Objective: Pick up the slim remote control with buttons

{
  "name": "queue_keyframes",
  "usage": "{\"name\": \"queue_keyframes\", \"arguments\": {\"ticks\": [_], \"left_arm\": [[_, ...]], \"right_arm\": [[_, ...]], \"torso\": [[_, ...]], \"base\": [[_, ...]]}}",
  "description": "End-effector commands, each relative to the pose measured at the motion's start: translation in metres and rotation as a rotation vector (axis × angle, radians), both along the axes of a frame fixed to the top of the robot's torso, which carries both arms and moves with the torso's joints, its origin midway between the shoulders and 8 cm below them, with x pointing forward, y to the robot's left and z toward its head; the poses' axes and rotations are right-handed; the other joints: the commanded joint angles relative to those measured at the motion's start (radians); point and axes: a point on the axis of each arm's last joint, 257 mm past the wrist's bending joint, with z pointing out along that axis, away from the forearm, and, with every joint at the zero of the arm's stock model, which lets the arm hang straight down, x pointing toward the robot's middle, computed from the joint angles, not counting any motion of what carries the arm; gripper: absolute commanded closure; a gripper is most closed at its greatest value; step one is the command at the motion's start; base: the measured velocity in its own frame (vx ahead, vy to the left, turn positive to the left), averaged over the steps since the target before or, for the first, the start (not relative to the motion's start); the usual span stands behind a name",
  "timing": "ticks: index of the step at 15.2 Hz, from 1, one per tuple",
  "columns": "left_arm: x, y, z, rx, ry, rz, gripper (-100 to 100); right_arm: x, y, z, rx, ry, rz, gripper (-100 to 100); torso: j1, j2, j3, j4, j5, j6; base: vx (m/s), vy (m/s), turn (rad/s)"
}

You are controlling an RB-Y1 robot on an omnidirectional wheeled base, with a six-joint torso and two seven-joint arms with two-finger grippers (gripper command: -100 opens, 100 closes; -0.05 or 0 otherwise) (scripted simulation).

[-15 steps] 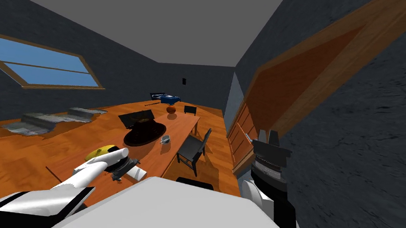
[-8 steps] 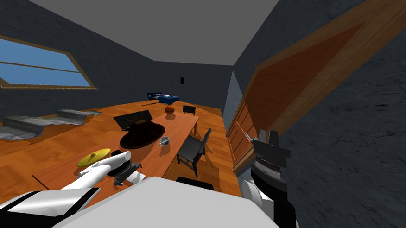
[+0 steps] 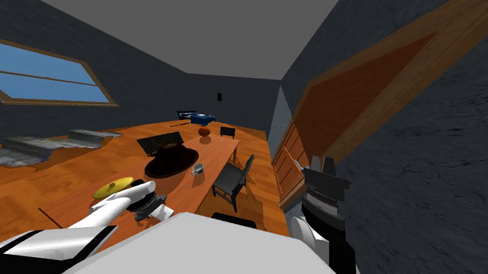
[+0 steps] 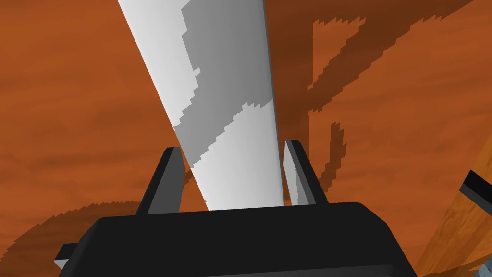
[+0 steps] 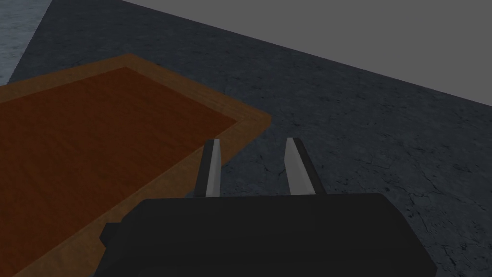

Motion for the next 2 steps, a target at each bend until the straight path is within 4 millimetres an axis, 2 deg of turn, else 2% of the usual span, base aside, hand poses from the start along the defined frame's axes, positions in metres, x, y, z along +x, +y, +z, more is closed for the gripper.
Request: {"name": "queue_keyframes", "arguments": {"ticks": [1, 2], "left_arm": [[-0.0001, 0.0087, 0.0106, -0.002, 0.005, -0.006, 100], [0.0002, 0.0045, 0.0048, 0.0, 0.002, -0.003, 100]], "right_arm": [[0.0, 0.0, 0.0, 0.0, 0.0, 0.0, 0], [0.0, 0.0, 0.0, 0.0, 0.0, 0.0, 0]], "torso": [[0.0, 0.0, 0.0, 0.0, 0.0, 0.0], [-0.002, 0.0, 0.0, 0.0, 0.0, 0.0]], "base": [[0.032, -0.1, 0.055], [0.017, -0.058, 0.026]]}}
